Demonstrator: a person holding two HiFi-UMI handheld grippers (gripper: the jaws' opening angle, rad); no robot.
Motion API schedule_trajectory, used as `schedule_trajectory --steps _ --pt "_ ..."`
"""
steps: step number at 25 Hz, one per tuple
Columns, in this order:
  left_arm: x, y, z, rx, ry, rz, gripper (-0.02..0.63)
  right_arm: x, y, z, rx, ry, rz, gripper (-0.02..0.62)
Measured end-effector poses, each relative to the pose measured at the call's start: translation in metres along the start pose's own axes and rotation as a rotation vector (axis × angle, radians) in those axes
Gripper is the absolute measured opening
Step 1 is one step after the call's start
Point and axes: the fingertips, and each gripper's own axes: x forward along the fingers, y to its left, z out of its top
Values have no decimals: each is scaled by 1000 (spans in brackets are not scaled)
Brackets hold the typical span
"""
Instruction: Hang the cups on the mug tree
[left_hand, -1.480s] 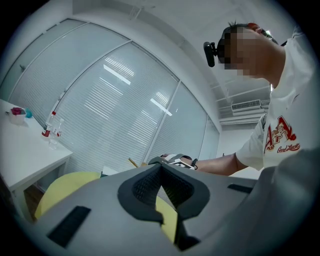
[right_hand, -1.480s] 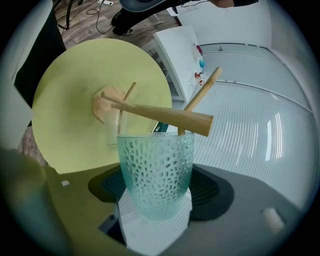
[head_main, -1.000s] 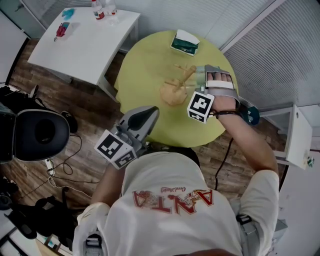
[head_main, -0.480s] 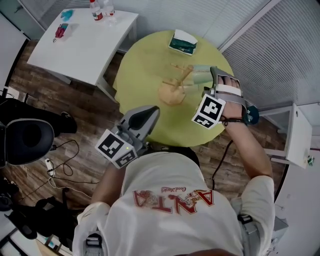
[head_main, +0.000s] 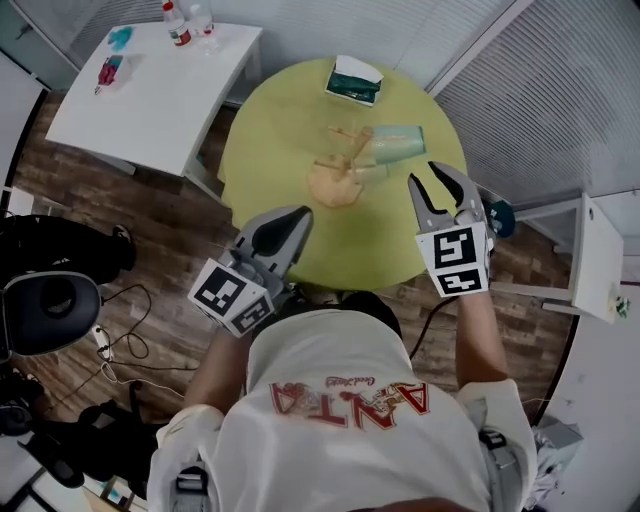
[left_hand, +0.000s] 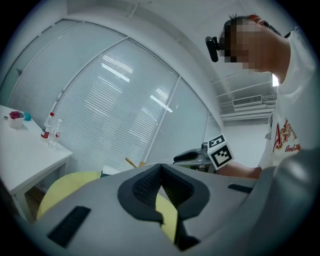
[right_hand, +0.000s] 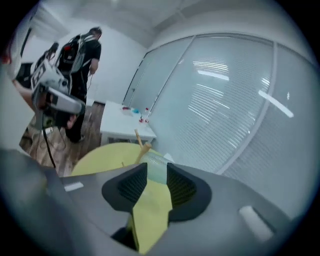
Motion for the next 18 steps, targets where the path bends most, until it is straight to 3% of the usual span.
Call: schedule_trajectory --steps 4,7,12,18 --pt "11 -9 6 29 5 -7 9 -17 -3 3 325 -203 95 37" --pt "18 -17 12 63 1 7 9 -28 -13 2 466 -322 109 2" --pt "35 -30 26 120 -8 45 9 -44 -22 12 469 -473 171 2" --pt "55 -51 33 172 -14 87 9 -60 -48 3 503 -560 216 2"
